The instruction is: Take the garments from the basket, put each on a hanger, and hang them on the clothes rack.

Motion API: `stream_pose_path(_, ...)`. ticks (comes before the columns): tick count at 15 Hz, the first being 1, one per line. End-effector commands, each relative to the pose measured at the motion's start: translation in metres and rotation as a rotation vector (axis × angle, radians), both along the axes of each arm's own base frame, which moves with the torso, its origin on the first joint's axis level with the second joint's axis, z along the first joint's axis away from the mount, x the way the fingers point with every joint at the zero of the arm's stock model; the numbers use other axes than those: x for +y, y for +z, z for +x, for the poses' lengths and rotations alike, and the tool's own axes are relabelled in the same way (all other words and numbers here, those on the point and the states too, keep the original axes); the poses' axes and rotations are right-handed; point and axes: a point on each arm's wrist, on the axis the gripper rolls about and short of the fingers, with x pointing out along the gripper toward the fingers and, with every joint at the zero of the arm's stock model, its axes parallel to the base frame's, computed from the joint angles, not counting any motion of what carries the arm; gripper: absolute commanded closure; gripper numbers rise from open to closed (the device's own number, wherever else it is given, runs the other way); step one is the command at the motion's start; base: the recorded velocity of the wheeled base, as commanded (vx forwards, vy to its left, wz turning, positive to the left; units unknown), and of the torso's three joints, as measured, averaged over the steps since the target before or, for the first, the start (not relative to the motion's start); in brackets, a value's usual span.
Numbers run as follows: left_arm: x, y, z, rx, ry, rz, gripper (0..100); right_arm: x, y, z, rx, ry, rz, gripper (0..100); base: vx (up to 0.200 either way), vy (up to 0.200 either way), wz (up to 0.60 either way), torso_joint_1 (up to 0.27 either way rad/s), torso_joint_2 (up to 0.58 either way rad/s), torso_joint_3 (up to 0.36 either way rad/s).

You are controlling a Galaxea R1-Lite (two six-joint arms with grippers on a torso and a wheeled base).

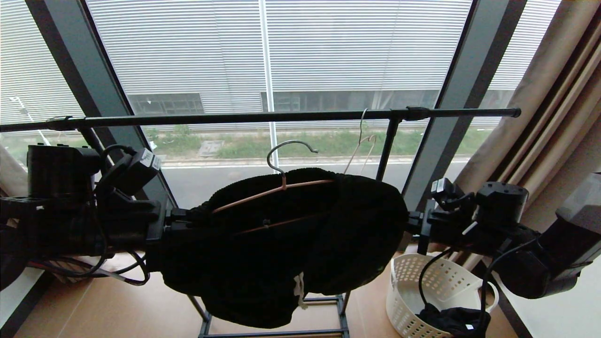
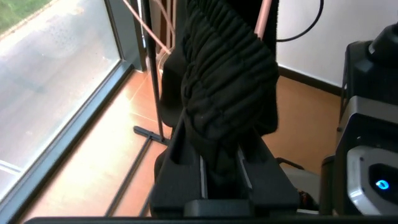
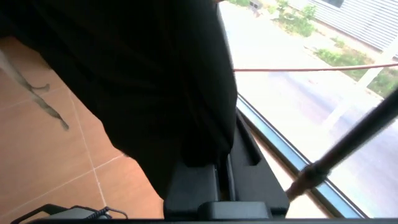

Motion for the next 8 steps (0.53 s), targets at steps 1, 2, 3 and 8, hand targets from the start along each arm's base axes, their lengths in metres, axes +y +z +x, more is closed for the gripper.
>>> stream_pose_path(1, 0.002, 0.001, -0.004, 0.005, 0.01, -0.003, 100, -0.009, 0.005, 0.0, -0.015, -0.027, 0.001, 100, 0.0, 0.0, 0.0, 0.0, 0.0, 0.0)
stream_pose_path(2, 0.005, 0.0, -0.006, 0.006, 0.018, -0.003, 100, -0.014, 0.006, 0.0, -0.015, -0.042, 0.001, 100, 0.0, 0.0, 0.0, 0.0, 0.0, 0.0)
stream_pose_path(3, 0.006, 0.001, -0.007, 0.005, 0.023, -0.004, 100, -0.017, 0.006, -0.001, -0.013, -0.05, 0.001, 100, 0.0, 0.0, 0.0, 0.0, 0.0, 0.0)
stream_pose_path(8, 0.012, 0.002, -0.01, 0.0, 0.046, -0.005, 100, -0.027, 0.005, -0.003, -0.007, -0.077, -0.001, 100, 0.0, 0.0, 0.0, 0.0, 0.0, 0.0)
